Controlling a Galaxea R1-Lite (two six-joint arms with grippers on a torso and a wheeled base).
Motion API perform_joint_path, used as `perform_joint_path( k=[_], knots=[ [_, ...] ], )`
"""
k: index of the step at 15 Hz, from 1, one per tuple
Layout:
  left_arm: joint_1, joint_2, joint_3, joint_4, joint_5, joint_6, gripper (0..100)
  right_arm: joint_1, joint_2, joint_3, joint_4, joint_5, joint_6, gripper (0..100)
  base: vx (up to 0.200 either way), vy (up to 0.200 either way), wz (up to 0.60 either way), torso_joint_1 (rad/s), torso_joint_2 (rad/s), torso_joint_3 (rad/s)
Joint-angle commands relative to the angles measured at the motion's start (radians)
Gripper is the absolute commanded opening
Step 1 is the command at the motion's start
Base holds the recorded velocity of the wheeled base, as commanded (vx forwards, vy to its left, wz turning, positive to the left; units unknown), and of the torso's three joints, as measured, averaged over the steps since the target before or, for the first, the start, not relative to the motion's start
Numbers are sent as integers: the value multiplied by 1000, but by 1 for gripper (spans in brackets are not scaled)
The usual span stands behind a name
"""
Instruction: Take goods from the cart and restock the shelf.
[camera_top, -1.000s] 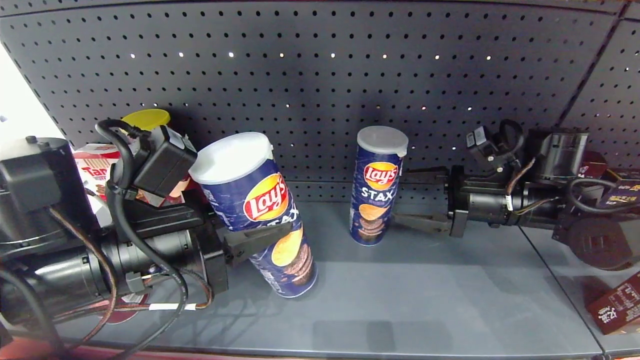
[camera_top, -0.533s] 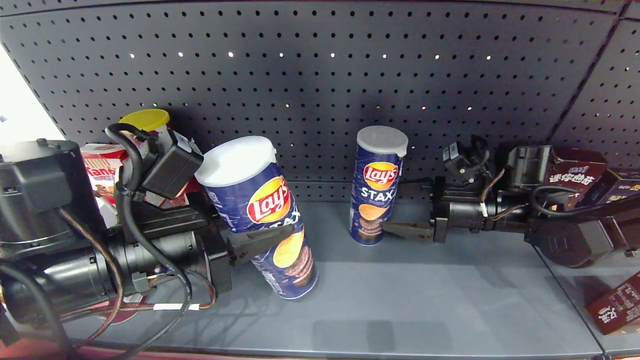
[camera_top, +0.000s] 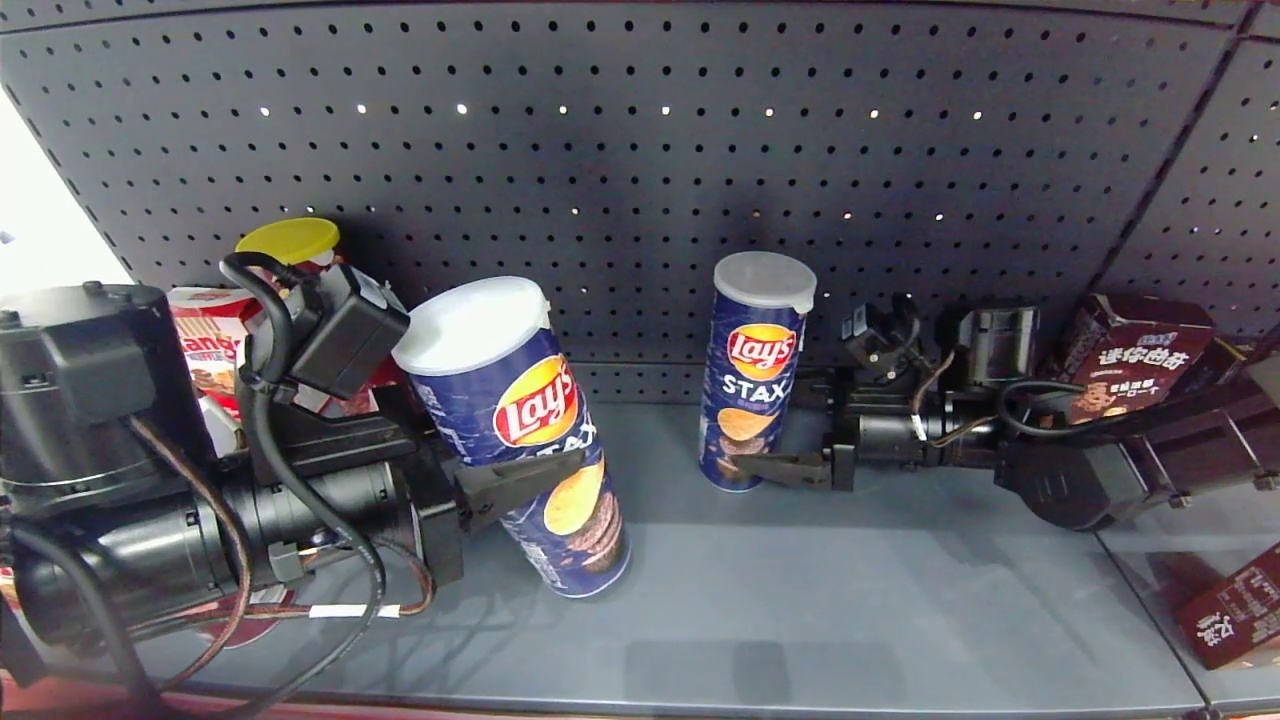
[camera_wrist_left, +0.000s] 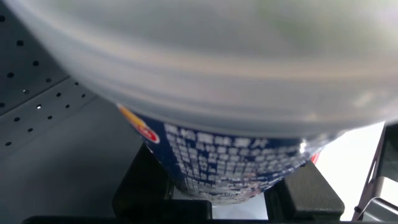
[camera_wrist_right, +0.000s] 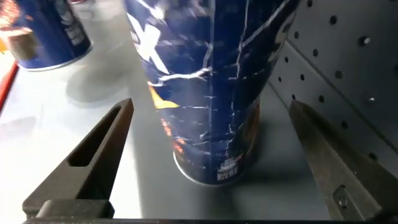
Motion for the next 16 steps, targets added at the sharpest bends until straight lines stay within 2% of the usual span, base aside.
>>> perform_joint_path(
  k=[1, 8, 9, 14, 16],
  knots=[
    [-1, 1, 3, 0, 0, 0, 0, 5, 32, -25, -1, 0, -1, 100, 0, 0, 0, 0, 0, 0],
    [1, 2, 1, 1, 0, 0, 0, 14, 91, -94, -1, 0, -1, 100, 0, 0, 0, 0, 0, 0],
    [3, 4, 3, 1, 0, 0, 0, 14, 99, -106, -2, 7, -1, 0, 0, 0, 0, 0, 0, 0],
    [3, 4, 4, 1, 0, 0, 0, 23, 88, -94, -2, -4, -1, 0, 0, 0, 0, 0, 0, 0],
    [1, 4, 6, 0, 0, 0, 0, 23, 41, -45, -2, -4, -1, 0, 0, 0, 0, 0, 0, 0]
  ],
)
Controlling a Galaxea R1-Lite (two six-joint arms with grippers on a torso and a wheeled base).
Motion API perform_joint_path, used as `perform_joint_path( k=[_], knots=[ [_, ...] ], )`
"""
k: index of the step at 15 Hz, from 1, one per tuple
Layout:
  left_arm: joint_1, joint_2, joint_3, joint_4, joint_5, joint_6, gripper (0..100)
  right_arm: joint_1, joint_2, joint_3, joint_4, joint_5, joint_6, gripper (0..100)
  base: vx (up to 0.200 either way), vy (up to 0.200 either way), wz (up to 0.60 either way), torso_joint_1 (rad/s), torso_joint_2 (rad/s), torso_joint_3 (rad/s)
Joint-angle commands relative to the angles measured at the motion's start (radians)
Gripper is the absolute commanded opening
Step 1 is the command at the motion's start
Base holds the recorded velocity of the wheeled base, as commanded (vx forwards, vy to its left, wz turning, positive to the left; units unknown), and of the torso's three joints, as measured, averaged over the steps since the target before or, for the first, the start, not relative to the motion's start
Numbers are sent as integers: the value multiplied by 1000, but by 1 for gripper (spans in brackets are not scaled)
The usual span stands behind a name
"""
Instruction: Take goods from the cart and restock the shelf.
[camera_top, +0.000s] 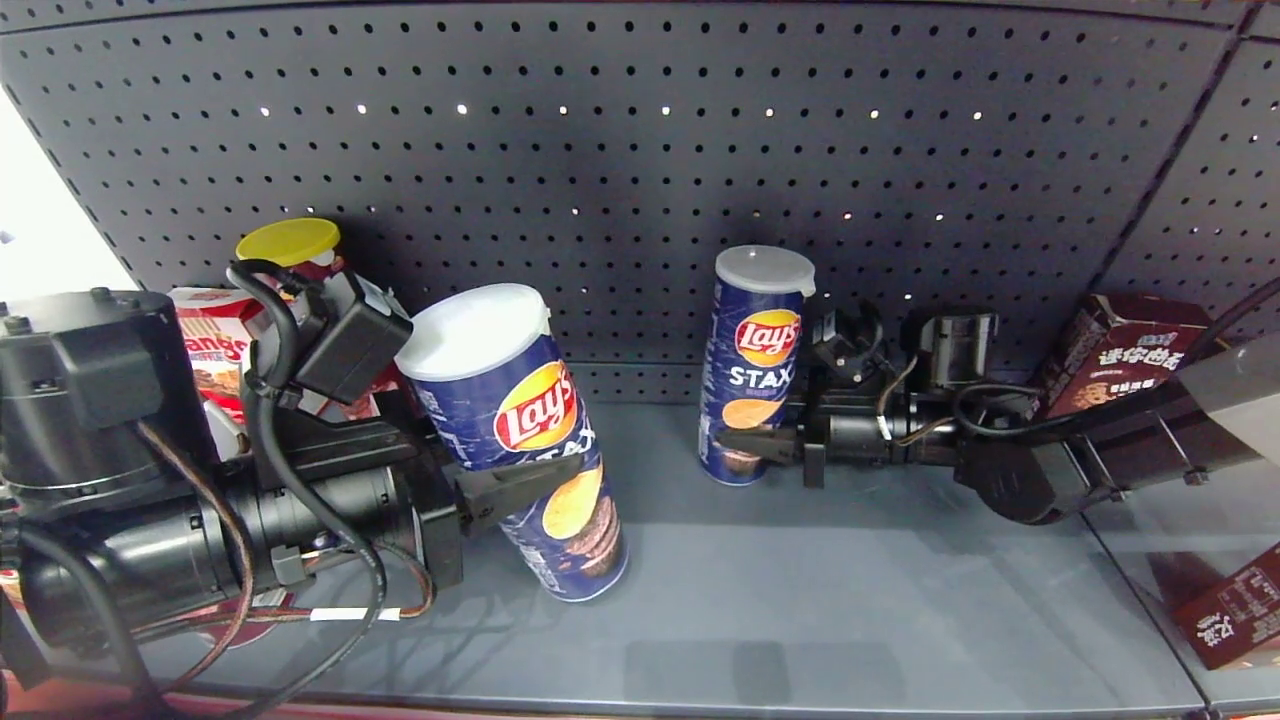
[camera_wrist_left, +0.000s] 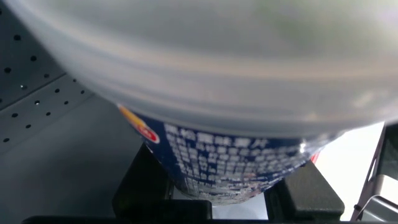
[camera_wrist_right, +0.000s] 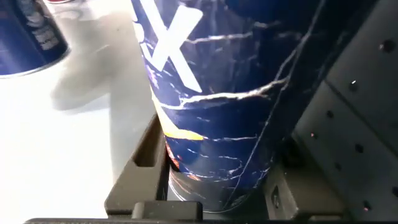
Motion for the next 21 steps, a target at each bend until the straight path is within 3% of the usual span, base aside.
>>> perform_joint_path(
  k=[1, 3, 11, 17, 21],
  knots=[
    [-1, 2, 0, -2, 0, 0, 0, 5, -71, 55, 4, -1, 0, 0, 0, 0, 0, 0, 0, 0],
    [-4, 2, 9, -5, 0, 0, 0, 23, -180, 171, -15, -4, -3, 0, 0, 0, 0, 0, 0, 0],
    [-3, -1, 15, -9, 4, 0, 0, 163, -479, 605, -198, -196, 9, 0, 0, 0, 0, 0, 0, 0],
    [-3, 3, 11, -9, 6, 0, 0, 189, -467, 717, -262, -205, 11, 0, 0, 0, 0, 0, 0, 0],
    [-3, 19, 9, -9, 4, 0, 0, 189, -394, 724, -312, -234, 9, 0, 0, 0, 0, 0, 0, 0]
  ],
)
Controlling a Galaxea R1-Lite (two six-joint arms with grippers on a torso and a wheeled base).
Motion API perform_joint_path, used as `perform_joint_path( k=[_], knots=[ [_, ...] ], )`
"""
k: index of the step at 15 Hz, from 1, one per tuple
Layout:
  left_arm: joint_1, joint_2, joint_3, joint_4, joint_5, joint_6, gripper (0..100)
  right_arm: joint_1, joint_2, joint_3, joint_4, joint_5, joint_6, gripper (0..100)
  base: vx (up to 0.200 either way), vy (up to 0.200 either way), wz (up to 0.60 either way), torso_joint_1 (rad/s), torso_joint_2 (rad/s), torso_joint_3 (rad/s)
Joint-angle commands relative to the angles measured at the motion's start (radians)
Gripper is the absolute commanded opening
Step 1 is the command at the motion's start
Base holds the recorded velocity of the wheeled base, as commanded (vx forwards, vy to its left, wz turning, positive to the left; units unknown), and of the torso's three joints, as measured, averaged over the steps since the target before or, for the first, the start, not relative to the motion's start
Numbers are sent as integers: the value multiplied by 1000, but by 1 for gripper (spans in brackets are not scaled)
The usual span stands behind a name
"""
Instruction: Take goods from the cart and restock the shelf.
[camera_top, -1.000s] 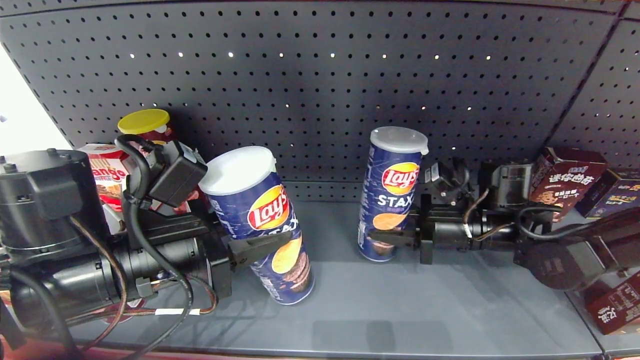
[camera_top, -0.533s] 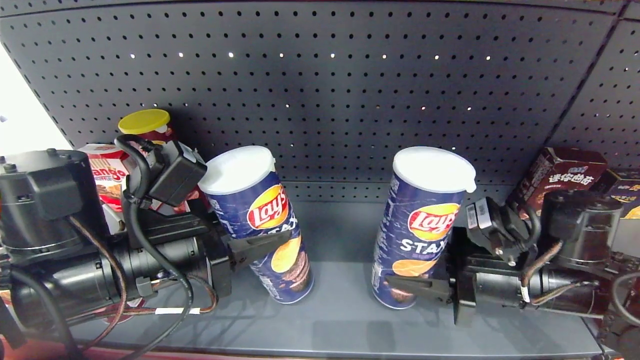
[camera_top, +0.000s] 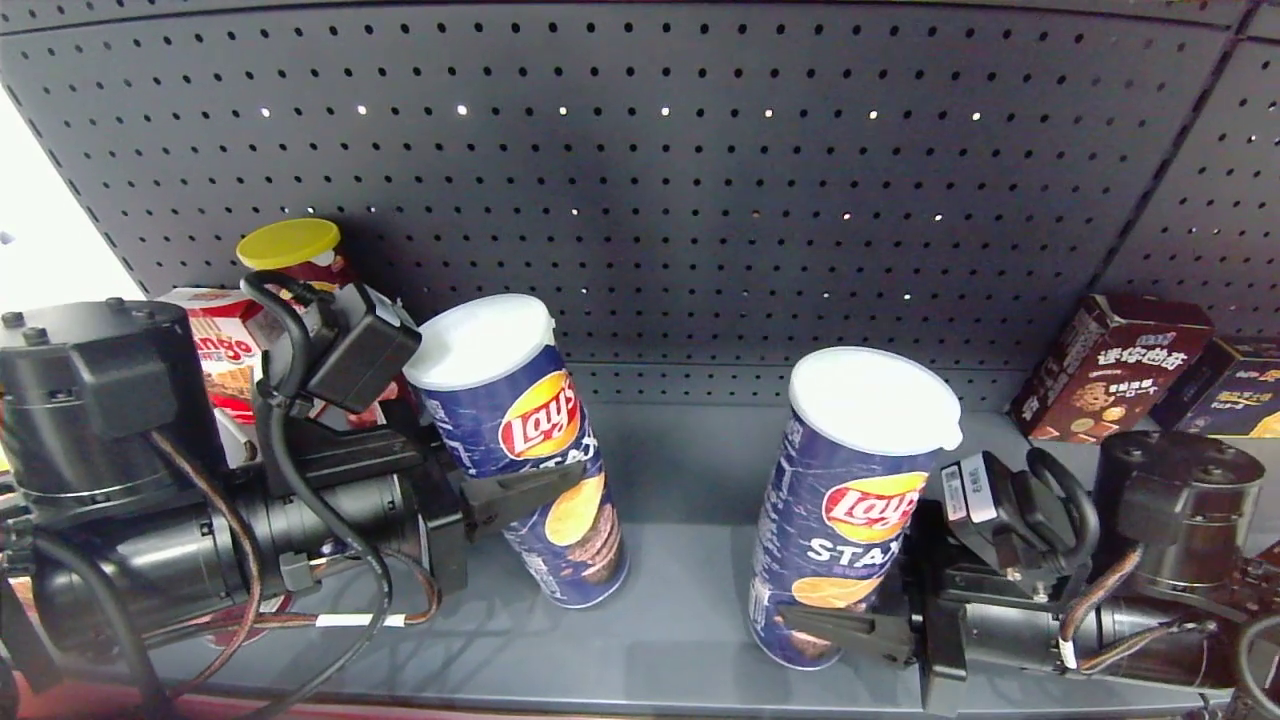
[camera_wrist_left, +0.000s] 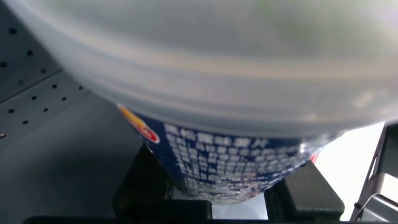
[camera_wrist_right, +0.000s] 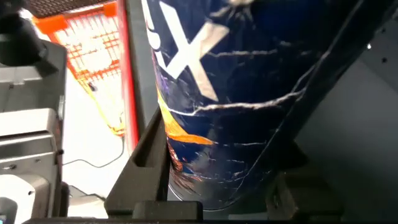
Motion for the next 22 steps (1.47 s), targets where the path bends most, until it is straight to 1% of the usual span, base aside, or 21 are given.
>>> perform_joint_path(
  k=[1, 9, 13, 15, 16, 20, 22],
  knots=[
    [0, 8, -2, 0, 0, 0, 0, 1, 53, -9, -6, -10, 1, 0, 0, 0, 0, 0, 0, 0],
    [0, 8, -5, -2, 0, 0, 0, 29, 93, -36, -11, -13, 1, 0, 0, 0, 0, 0, 0, 0],
    [0, 8, -5, -2, -2, 0, 0, 31, 102, -29, -12, -13, -2, 0, 0, 0, 0, 0, 0, 0],
    [0, 8, -5, -2, -2, 0, 0, 31, 93, -19, -12, -30, -7, 0, 0, 0, 0, 0, 0, 0],
    [0, 8, -5, 0, 0, 0, 0, 29, 89, -15, -12, -38, -7, 100, 0, 0, 0, 0, 0, 0],
    [-2, 7, -5, 0, -2, 0, 0, 12, 29, 14, -11, -41, -5, 100, 0, 0, 0, 0, 0, 0],
    [-5, 13, -8, -2, -2, 0, 0, -11, -59, 43, -11, -44, -4, 100, 0, 0, 0, 0, 0, 0]
  ],
)
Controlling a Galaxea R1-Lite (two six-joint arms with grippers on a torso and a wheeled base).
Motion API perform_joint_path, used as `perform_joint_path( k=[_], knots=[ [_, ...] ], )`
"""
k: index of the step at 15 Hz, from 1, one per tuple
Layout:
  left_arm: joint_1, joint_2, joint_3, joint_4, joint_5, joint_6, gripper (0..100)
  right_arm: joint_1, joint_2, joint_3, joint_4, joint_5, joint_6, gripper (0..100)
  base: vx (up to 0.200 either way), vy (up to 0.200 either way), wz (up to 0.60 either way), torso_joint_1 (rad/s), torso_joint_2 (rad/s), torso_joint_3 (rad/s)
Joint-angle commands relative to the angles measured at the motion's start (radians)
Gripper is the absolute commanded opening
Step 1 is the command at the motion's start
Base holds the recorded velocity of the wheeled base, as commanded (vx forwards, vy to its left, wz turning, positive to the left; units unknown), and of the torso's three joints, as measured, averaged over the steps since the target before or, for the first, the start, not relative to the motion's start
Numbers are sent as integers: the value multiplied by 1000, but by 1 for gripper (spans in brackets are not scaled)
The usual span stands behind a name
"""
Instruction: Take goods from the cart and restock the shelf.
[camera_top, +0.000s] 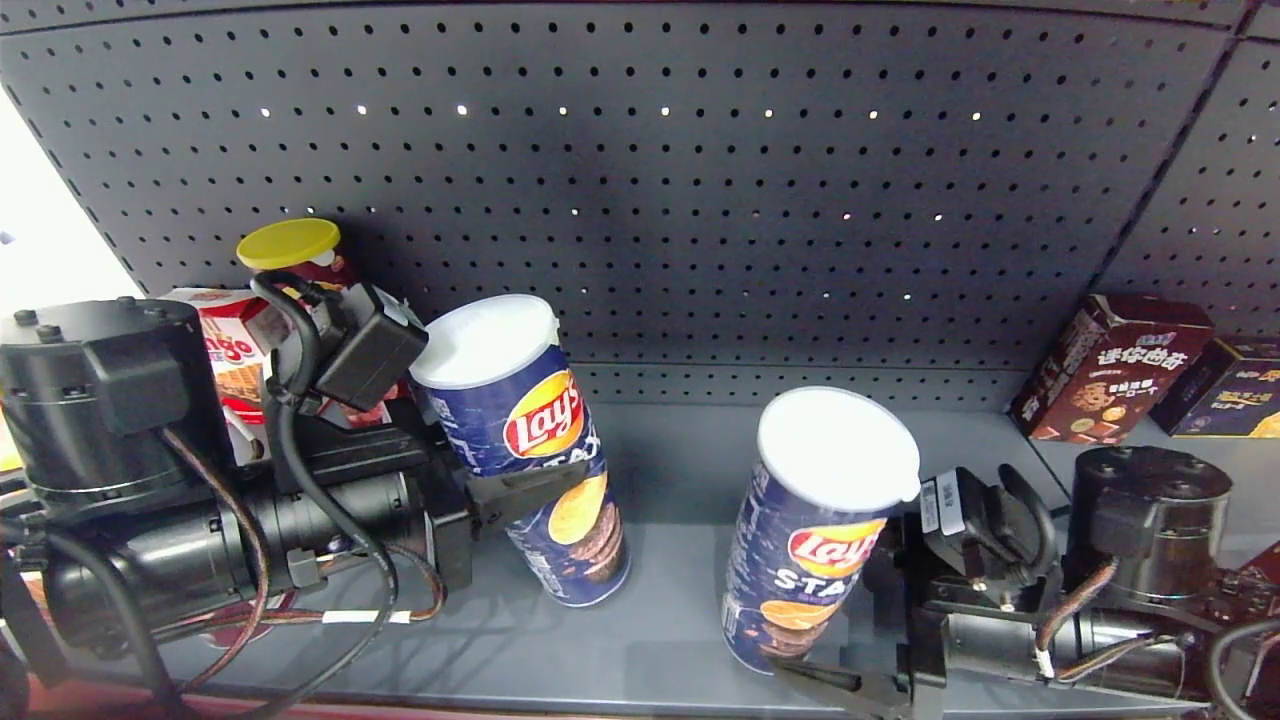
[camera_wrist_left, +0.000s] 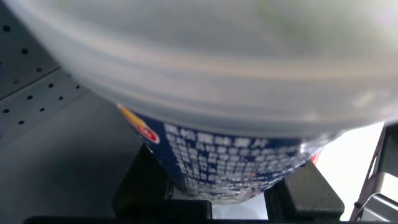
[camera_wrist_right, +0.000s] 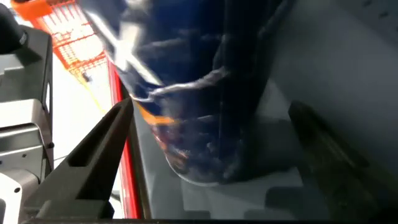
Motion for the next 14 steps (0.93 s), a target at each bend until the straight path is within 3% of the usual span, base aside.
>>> perform_joint_path(
  k=[1, 7, 8, 9, 10, 12, 14],
  knots=[
    [-4, 3, -1, -1, 1, 0, 0, -33, -113, 32, -3, 0, -1, 100, 0, 0, 0, 0, 0, 0],
    [-4, 2, -7, -3, 1, 0, 0, -155, -429, 85, 13, -25, 42, 100, 0, 0, 0, 0, 0, 0],
    [-4, 2, -12, -3, 1, 0, 0, -159, -474, 86, 15, -108, 44, 100, 0, 0, 0, 0, 0, 0],
    [-4, 2, -12, -3, 1, 0, 0, -159, -474, 86, 15, -108, 44, 100, 0, 0, 0, 0, 0, 0],
    [-4, -1, -20, -3, 1, 0, 0, -152, -558, 108, 21, -298, 67, 100, 0, 0, 0, 0, 0, 0],
    [-3, -4, -18, -3, 1, 0, 0, -152, -675, 157, 78, -424, 83, 100, 0, 0, 0, 0, 0, 0],
    [1, -6, -17, -3, 2, 0, 0, -155, -868, 201, 239, -463, 85, 100, 0, 0, 0, 0, 0, 0]
  ],
)
